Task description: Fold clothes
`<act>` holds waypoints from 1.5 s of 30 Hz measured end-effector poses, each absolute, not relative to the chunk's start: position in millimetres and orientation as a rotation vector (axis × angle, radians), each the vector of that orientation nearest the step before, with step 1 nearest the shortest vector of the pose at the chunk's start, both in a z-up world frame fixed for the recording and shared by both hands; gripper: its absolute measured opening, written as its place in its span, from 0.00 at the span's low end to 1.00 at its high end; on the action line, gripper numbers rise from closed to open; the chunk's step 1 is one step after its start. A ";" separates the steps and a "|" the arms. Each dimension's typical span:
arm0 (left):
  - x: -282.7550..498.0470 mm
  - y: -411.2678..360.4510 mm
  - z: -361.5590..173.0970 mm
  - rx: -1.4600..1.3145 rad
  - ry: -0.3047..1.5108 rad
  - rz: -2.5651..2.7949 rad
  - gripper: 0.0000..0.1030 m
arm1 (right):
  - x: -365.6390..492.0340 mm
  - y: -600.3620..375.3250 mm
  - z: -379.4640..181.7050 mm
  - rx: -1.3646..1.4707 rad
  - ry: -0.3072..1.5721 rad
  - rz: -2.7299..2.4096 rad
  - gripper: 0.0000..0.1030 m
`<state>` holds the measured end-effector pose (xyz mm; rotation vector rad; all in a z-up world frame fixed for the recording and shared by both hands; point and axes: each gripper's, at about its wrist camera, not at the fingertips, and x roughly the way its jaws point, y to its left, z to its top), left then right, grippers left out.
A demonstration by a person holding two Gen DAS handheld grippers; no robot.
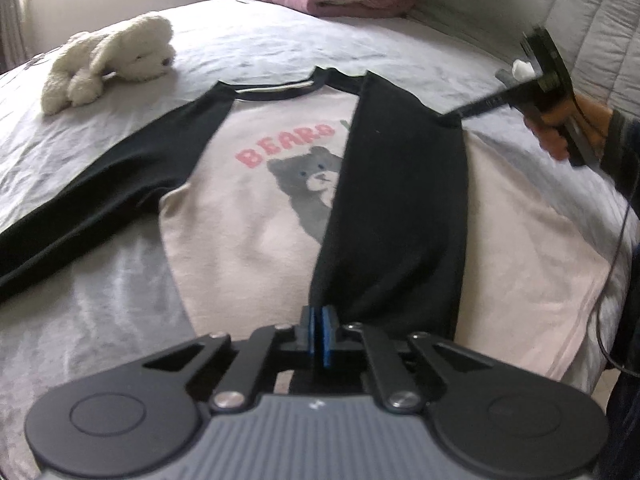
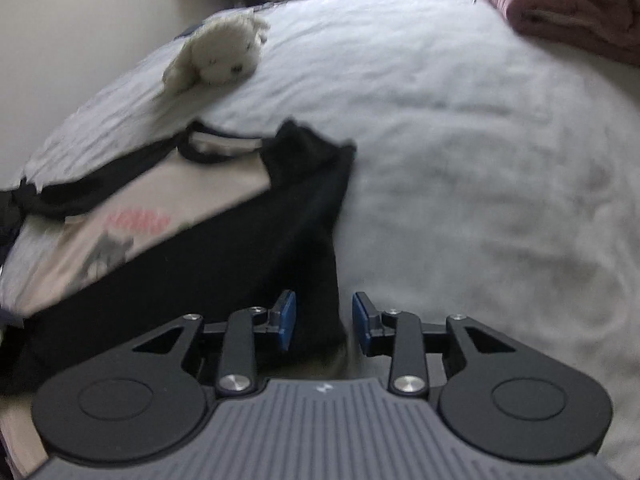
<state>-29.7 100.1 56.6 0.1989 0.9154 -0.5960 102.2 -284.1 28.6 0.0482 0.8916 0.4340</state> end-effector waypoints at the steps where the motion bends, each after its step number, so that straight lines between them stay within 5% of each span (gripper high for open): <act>1: -29.9 101.8 57.5 0.199 0.911 -0.590 0.02 | 100.0 -283.1 26.9 0.060 0.890 0.429 0.13; 12: -26.1 110.0 49.6 0.150 0.969 -0.576 0.05 | 92.5 -268.0 25.9 0.036 0.868 0.261 0.12; 16: -28.1 125.9 57.2 0.095 0.955 -0.566 0.14 | 82.5 -271.9 34.1 0.043 0.831 0.189 0.31; 20: -30.6 134.8 64.4 0.060 0.936 -0.564 0.14 | 54.5 -247.7 51.5 -0.101 0.753 0.178 0.34; 38: -42.8 129.5 49.9 0.097 0.980 -0.538 0.14 | -114.5 -24.2 48.6 -0.612 0.559 0.974 0.43; 39: -42.4 129.5 49.4 0.099 0.981 -0.526 0.13 | -115.8 -20.1 47.3 -0.618 0.565 0.984 0.41; 41: -42.0 129.7 49.2 0.101 0.978 -0.510 0.10 | -118.3 -11.9 44.5 -0.631 0.579 1.004 0.11; 45: -44.7 132.6 54.8 0.099 0.959 -0.509 0.05 | -122.3 -15.4 51.6 -0.575 0.581 1.009 0.10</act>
